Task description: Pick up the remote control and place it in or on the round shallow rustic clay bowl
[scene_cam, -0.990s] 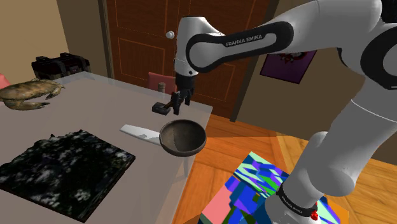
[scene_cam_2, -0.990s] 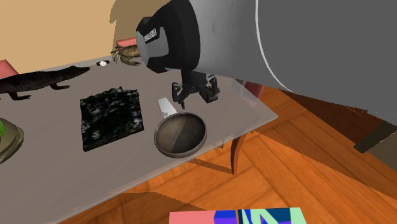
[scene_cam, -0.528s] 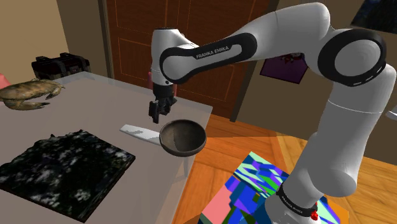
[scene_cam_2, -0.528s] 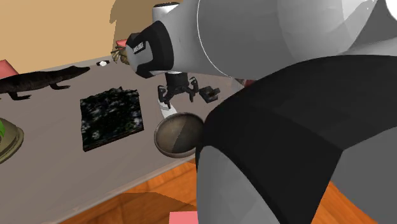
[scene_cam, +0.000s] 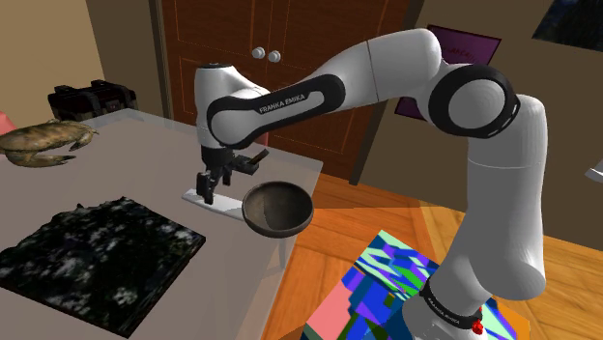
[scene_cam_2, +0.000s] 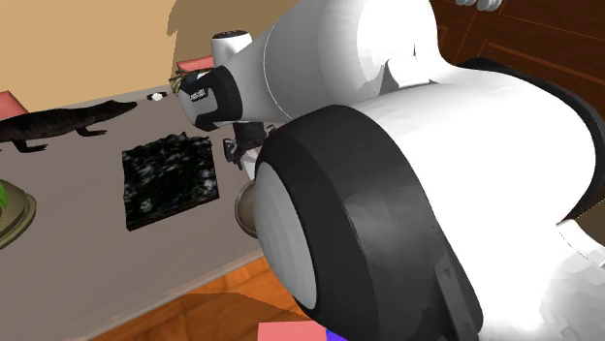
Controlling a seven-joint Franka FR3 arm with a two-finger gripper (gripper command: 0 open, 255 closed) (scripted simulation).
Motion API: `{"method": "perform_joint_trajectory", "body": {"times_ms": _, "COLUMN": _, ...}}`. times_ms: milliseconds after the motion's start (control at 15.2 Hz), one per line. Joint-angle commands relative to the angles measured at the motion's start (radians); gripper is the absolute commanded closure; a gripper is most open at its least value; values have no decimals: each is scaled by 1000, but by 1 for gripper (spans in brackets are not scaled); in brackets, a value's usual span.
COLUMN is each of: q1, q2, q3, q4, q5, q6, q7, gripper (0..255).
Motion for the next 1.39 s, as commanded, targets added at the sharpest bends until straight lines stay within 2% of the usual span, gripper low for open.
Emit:
{"method": "perform_joint_trajectory", "body": {"times_ms": 0, "q1": 3, "q2": 20, "q3": -1, "q4": 0, "q5": -5, "q6": 20, "q7": 2, "gripper": 0}}
{"method": "perform_joint_trajectory", "body": {"times_ms": 330, "q1": 5, "q2": 46, "q3": -5, "q4": -24, "q5": -13, "q6": 69, "q7": 6, "gripper": 0}}
{"method": "perform_joint_trajectory", "body": {"times_ms": 858, "q1": 5, "q2": 46, "q3": -5, "q4": -24, "q5": -13, "q6": 69, "q7": 6, "gripper": 0}}
{"method": "perform_joint_trajectory", "body": {"times_ms": 924, "q1": 5, "q2": 46, "q3": -5, "q4": -24, "q5": -13, "q6": 69, "q7": 6, "gripper": 255}}
{"method": "perform_joint_trajectory", "body": {"times_ms": 1320, "q1": 5, "q2": 46, "q3": -5, "q4": -24, "q5": -13, "q6": 69, "q7": 6, "gripper": 255}}
